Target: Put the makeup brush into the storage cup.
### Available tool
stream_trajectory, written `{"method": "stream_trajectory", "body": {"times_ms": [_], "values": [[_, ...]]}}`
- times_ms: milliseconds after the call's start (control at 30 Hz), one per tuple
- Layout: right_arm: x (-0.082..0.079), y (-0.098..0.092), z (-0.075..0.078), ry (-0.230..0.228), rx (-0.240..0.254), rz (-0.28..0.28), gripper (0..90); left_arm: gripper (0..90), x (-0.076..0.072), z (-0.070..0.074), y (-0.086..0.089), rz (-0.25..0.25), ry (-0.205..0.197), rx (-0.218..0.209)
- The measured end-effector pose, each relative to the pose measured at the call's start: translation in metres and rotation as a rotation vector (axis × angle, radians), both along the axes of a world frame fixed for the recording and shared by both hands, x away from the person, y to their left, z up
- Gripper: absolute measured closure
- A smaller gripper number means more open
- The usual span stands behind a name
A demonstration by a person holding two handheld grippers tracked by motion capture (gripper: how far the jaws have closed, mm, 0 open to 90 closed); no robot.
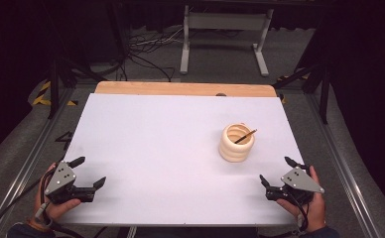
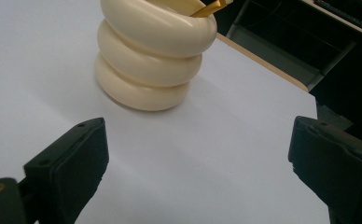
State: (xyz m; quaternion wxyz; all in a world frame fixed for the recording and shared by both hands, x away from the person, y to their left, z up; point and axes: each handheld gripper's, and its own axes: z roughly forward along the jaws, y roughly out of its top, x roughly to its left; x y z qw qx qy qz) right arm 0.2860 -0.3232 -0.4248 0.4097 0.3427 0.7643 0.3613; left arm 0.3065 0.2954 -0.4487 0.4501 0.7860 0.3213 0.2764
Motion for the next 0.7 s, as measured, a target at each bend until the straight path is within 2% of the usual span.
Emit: {"method": "stream_trajectory", "body": {"times_ms": [700], "values": [[0.0003, -0.0013, -0.0010, 0.003, 0.004, -0.001, 5.5, 5.9, 0.0025, 0.0004, -0.0030, -0.005, -0.001, 0.006]]}}
